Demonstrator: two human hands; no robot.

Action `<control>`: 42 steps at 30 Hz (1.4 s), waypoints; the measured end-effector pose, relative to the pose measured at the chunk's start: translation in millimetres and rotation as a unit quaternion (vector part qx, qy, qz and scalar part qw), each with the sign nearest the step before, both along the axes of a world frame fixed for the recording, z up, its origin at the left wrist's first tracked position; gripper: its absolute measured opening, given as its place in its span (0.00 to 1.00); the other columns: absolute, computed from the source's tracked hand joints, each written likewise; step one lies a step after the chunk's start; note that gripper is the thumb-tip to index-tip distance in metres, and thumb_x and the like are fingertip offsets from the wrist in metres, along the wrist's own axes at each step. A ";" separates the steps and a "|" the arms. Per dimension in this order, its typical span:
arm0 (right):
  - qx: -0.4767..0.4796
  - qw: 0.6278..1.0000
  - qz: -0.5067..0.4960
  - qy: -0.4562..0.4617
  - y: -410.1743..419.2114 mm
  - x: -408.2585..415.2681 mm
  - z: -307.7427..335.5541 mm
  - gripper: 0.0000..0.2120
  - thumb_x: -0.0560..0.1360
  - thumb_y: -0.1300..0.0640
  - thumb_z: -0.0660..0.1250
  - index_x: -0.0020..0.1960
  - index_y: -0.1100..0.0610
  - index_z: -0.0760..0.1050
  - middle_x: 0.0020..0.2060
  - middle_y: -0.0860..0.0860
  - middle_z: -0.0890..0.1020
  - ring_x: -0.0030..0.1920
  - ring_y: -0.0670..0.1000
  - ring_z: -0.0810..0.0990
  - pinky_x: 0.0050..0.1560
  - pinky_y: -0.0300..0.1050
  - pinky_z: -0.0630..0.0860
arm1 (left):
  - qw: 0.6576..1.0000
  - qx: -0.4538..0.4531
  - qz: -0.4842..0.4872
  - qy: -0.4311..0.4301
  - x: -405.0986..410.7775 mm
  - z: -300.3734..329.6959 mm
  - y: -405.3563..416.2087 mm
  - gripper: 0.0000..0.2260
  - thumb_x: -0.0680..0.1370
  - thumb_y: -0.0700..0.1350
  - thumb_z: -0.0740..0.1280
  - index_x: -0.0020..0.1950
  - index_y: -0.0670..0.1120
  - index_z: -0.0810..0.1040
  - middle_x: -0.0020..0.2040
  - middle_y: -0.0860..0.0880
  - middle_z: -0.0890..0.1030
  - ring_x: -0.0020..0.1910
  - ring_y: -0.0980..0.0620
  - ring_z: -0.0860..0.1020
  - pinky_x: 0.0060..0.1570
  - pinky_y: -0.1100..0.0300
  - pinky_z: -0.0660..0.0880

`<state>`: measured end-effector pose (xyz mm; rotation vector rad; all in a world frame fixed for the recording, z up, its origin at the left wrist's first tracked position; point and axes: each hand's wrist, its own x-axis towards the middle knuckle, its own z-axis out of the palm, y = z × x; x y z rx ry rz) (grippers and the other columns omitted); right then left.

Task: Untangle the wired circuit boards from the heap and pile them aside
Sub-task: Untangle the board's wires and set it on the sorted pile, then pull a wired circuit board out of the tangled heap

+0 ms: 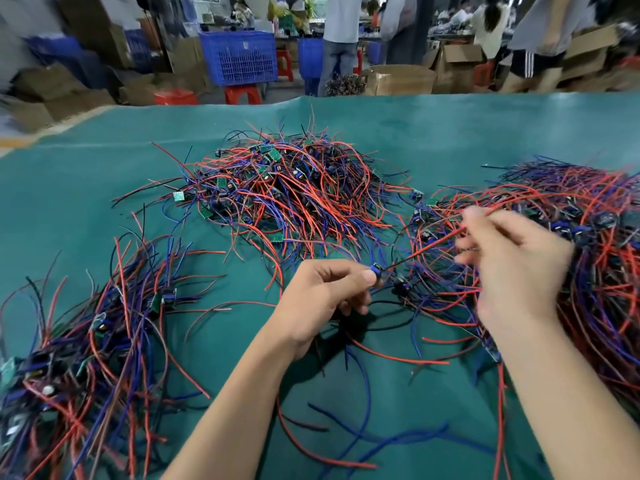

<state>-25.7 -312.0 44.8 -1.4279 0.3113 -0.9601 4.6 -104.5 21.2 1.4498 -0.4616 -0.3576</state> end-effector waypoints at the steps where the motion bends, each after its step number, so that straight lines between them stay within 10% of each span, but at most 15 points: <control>1: 0.009 0.999 -0.026 -0.017 -4.0 -0.5 2.7 0.09 0.79 0.58 0.72 0.40 0.52 0.82 0.28 0.45 0.81 0.27 0.45 0.79 0.27 0.40 0.75 | 1.000 -0.009 0.011 0.002 0.5 -1.0 0.6 0.07 0.75 0.46 0.73 0.38 0.47 0.82 0.33 0.47 0.80 0.30 0.52 0.77 0.32 0.63 0.68; 6: 0.056 0.991 0.113 0.051 32.4 -0.6 -3.9 0.11 0.74 0.47 0.72 0.42 0.54 0.81 0.36 0.54 0.85 0.28 0.50 0.80 0.23 0.42 0.75 | 0.999 -0.035 0.031 0.017 0.5 -2.8 -0.8 0.04 0.78 0.43 0.68 0.47 0.44 0.82 0.41 0.46 0.85 0.39 0.51 0.83 0.36 0.66 0.74; 9: -0.090 0.957 0.224 0.158 49.2 -2.5 -14.0 0.13 0.69 0.44 0.75 0.44 0.54 0.85 0.36 0.50 0.87 0.34 0.49 0.84 0.31 0.45 0.78 | 1.000 -0.024 0.012 0.010 0.6 -1.5 1.2 0.08 0.81 0.37 0.63 0.51 0.44 0.82 0.44 0.46 0.86 0.42 0.52 0.83 0.38 0.66 0.75; 13: -0.204 0.948 0.186 0.156 49.0 -5.7 -12.8 0.06 0.70 0.53 0.80 0.45 0.52 0.87 0.38 0.45 0.86 0.38 0.49 0.83 0.46 0.57 0.82 | 1.000 0.007 0.010 -0.010 -1.4 1.2 0.6 0.09 0.82 0.38 0.63 0.47 0.41 0.82 0.40 0.46 0.85 0.35 0.53 0.82 0.35 0.66 0.73; 20: -0.263 0.960 0.075 0.064 48.2 -11.2 2.1 0.07 0.75 0.60 0.76 0.45 0.48 0.83 0.38 0.42 0.85 0.39 0.41 0.83 0.45 0.35 0.77 | 0.999 0.011 -0.033 0.025 -1.7 1.1 -0.7 0.09 0.81 0.43 0.65 0.45 0.44 0.83 0.34 0.45 0.83 0.29 0.52 0.81 0.27 0.66 0.69; 29: -0.207 0.977 -0.036 0.042 -23.5 -35.1 69.2 0.04 0.72 0.41 0.71 0.38 0.36 0.82 0.29 0.37 0.81 0.27 0.38 0.76 0.30 0.34 0.72 | 0.997 -0.005 -0.070 0.026 -1.5 -0.3 -1.8 0.08 0.81 0.38 0.65 0.45 0.43 0.82 0.41 0.43 0.84 0.36 0.52 0.81 0.32 0.66 0.72; 34: -0.407 0.866 -0.131 0.258 -113.1 -35.1 94.8 0.17 0.61 0.30 0.62 0.39 0.41 0.76 0.41 0.52 0.82 0.44 0.58 0.82 0.44 0.43 0.75 | 0.999 0.002 -0.043 0.033 -0.9 -0.3 -3.9 0.08 0.81 0.36 0.63 0.49 0.38 0.81 0.42 0.42 0.83 0.37 0.50 0.80 0.32 0.65 0.74; 37: -0.487 0.817 -0.164 0.259 -103.0 -26.8 111.5 0.18 0.63 0.32 0.61 0.44 0.43 0.75 0.43 0.51 0.83 0.42 0.52 0.80 0.53 0.49 0.79 | 0.998 0.012 -0.044 0.033 -1.5 -0.3 -4.8 0.07 0.81 0.35 0.63 0.51 0.35 0.80 0.42 0.41 0.83 0.37 0.50 0.80 0.33 0.65 0.74; 39: -0.491 0.838 -0.093 0.216 -44.1 -3.9 106.7 0.17 0.67 0.37 0.63 0.52 0.40 0.79 0.38 0.45 0.84 0.40 0.48 0.81 0.48 0.47 0.81 | 0.998 0.015 -0.046 0.033 -1.6 0.2 -4.8 0.07 0.81 0.35 0.63 0.51 0.35 0.80 0.42 0.40 0.82 0.37 0.50 0.80 0.33 0.65 0.74; 42: -0.613 0.758 0.074 0.213 48.8 36.1 85.2 0.11 0.70 0.45 0.66 0.50 0.43 0.82 0.40 0.47 0.86 0.43 0.52 0.83 0.46 0.45 0.80 | 0.998 0.009 -0.050 0.039 -1.2 1.5 -3.4 0.07 0.80 0.34 0.63 0.49 0.38 0.80 0.41 0.42 0.82 0.35 0.51 0.80 0.33 0.65 0.73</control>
